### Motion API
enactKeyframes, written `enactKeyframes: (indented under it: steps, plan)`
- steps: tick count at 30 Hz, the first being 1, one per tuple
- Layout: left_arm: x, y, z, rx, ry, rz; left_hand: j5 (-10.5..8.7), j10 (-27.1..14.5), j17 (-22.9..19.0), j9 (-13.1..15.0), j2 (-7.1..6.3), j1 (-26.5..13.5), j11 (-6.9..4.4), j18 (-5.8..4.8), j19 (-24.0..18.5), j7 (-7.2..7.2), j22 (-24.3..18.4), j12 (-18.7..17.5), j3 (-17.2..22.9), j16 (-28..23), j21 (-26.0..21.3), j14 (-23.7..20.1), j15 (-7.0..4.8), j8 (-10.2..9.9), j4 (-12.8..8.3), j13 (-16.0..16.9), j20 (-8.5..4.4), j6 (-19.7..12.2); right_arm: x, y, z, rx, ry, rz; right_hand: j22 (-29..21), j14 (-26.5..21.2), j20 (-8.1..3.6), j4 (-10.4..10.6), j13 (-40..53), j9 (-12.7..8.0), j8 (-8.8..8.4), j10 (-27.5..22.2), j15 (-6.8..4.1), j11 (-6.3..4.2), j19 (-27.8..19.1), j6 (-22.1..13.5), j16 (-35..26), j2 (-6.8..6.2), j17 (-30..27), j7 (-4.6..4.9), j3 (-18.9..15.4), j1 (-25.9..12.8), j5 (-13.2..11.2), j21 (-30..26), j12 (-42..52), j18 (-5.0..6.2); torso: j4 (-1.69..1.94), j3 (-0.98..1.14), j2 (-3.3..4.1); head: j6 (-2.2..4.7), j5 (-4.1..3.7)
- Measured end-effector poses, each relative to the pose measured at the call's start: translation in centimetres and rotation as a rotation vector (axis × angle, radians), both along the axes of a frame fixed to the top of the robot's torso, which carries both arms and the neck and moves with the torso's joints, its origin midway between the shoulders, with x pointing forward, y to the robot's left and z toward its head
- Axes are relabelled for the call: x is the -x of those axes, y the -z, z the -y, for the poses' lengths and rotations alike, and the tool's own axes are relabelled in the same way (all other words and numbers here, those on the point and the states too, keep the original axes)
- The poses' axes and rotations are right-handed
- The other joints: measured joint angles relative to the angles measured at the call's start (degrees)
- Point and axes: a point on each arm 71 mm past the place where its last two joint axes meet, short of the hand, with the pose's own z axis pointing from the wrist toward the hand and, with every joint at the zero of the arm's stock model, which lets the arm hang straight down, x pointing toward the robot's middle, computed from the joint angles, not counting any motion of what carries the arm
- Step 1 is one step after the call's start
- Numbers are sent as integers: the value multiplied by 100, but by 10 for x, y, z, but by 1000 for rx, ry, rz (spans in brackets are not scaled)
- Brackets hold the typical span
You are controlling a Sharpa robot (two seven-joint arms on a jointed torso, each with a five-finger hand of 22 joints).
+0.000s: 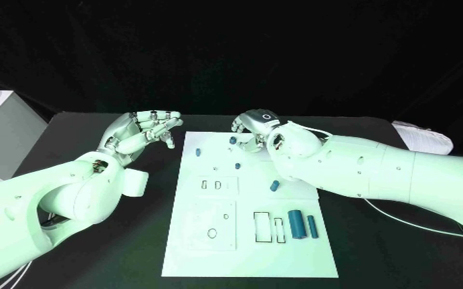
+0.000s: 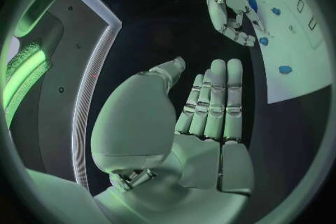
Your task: Assemble the parts on the task board
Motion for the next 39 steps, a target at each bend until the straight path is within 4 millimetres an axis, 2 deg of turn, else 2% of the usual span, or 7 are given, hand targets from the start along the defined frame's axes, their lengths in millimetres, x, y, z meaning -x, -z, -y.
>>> enactKeyframes:
  steps: [8, 14, 17, 22, 23, 26, 39]
  plan:
    - [0, 0, -3, -2, -5, -1, 0, 0, 0, 0, 0, 0, 0, 0, -38, 0, 5, 0, 16, 0, 0, -20, 20, 0, -16, 0, -5, 0, 17, -16, 43, -75, 34, 5, -276, -20, -2, 88, 56, 0, 0, 327, 20, -32, -82, 140, -98, 25, -157, 5, -83, 25, 36, -267, 96, 1, -40, 22, -16, 29, 12]
    - [-2, 1, -7, -5, -11, -1, 0, 0, 0, 0, 0, 0, 0, 0, -42, 0, 6, 0, 16, 0, 0, -20, 20, 0, -16, 0, 0, 0, 22, -28, 79, -158, 95, -26, 468, 36, -145, 207, 467, -10, -68, 1387, -136, -120, 190, 209, 271, -92, 582, -47, 6, 77, -9, 272, 719, 0, -87, 55, -36, 52, -2]
    - [-2, 1, -7, -6, -13, -2, 0, 0, -5, 0, 0, 0, 0, 0, -42, 0, 6, 0, 16, 16, 0, -20, 20, 0, -16, 0, 0, 0, 22, -28, 88, -190, 121, -58, 775, 21, -251, 150, 2228, -11, -112, 1942, -209, -333, 245, 153, 418, -110, 820, -152, -454, 149, 26, 521, 2613, -79, -106, 76, -43, 62, -5]
    - [-4, 2, -7, -6, -12, -2, 0, 0, -5, 0, 0, 0, 0, 0, -42, 0, 5, 0, 16, 20, 0, -20, 20, 0, -16, 0, 0, 0, 17, -25, 100, -221, 164, -129, 799, 26, -256, 322, 5274, 20, -112, 2218, -204, -303, 238, 130, 668, -13, 1387, -147, -798, 245, 48, 774, 5560, -92, -136, 102, -51, 65, -9]
    - [-4, 2, -7, -5, -11, -2, 0, 0, -5, 0, 0, 0, 0, 0, -42, 0, 5, 0, 16, 20, 0, -20, 20, 0, -16, 0, 0, 0, 16, -23, 101, -222, 171, -141, 799, 43, -231, 367, 5839, 29, -112, 2285, -182, -276, 238, 108, 740, -11, 1568, -124, -878, 246, 48, 856, 6095, -164, -137, 107, -51, 65, -12]
    - [-4, 2, -6, -5, -9, -3, 0, 0, -5, 0, 0, 0, 0, 0, -42, 0, 5, 0, 16, 20, 0, -20, 20, 0, -16, 0, 0, 0, 13, -19, 104, -219, 189, -180, 799, 21, -193, 487, 6826, 42, -112, 2316, -143, -246, 238, 116, 888, 24, 1831, -89, -1027, 282, 48, 1051, 7040, -185, -141, 114, -51, 54, -14]
    - [-5, 2, -7, -5, -9, -4, 0, 0, -4, 0, 0, 0, 0, 0, -42, 0, 4, 0, 16, 19, 0, -20, 20, 0, -16, 0, 0, 0, 6, 0, 105, -187, 250, -272, 798, 21, -70, 850, 7042, 76, -53, 2313, -62, -162, 238, 31, 1205, 138, 1855, -5, -1453, 395, 93, 1561, 8586, -367, -130, 119, -42, 4, -23]
